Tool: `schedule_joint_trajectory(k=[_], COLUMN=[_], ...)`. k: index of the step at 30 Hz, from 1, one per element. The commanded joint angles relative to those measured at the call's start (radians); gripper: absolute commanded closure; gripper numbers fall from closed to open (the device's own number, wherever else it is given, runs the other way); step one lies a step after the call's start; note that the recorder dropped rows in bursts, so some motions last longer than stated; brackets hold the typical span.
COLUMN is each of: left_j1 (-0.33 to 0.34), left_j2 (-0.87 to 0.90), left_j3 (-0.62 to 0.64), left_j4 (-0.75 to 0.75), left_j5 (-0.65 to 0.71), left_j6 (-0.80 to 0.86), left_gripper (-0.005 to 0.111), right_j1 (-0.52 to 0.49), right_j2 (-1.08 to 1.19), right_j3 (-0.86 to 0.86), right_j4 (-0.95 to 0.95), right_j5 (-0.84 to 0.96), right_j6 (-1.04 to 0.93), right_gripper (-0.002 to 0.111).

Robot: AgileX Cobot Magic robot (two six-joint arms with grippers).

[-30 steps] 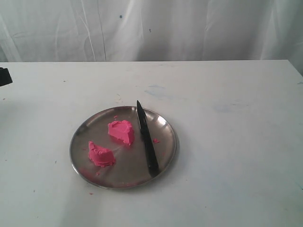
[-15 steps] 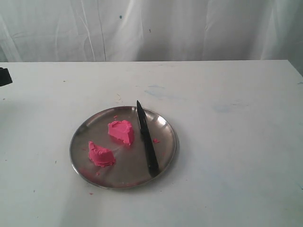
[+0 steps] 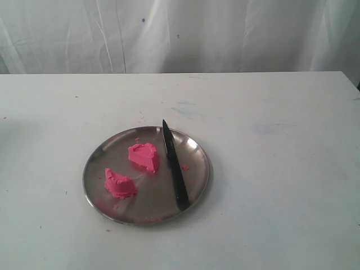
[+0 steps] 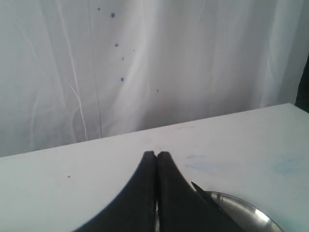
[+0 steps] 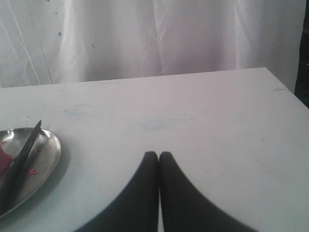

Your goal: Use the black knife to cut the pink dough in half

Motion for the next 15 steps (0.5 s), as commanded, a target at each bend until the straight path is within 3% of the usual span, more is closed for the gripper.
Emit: schedule_joint_trajectory(k=[1,3,7,9,11,15], left_j1=[0.004,0.004,0.002,-0.007,-0.027,-0.073], left_j2=[-0.054,-0.071,-0.087,-0.096,-0.118,-0.182], left_j3=[0.007,0.023,0.082,0.127,0.174,0.245], left_j4=[0.023,-0.093,-0.841,-1.136,-1.287,-1.541], left_j5=[-0.011,0.002,-0.042,-0.117,-0.114,0.112], left_j6=[-0.001,0.157,1.138,1.461,1.571,1.672], left_gripper=[0.107,0.107,0.107,0.107,0.107,0.107], right_j1=[-0.005,-0.005,-0.005,-0.005,-0.005,-0.005], right_j2=[-0.006,-0.006,-0.006,-0.006,-0.006,-0.006], right_j3=[0.005,0.005,0.005,0.005,0.005,0.005], right_j4=[0.002,0.002,0.002,0.002,0.002,0.002], right_j5=[-0.005,-0.005,-0.003,-0.003,-0.003,-0.003], right_j6=[-0.004,-0.004,-0.004,-0.004,-0.004,-0.004], right_gripper=[0.108,0.108,0.108,0.108,0.108,0.108])
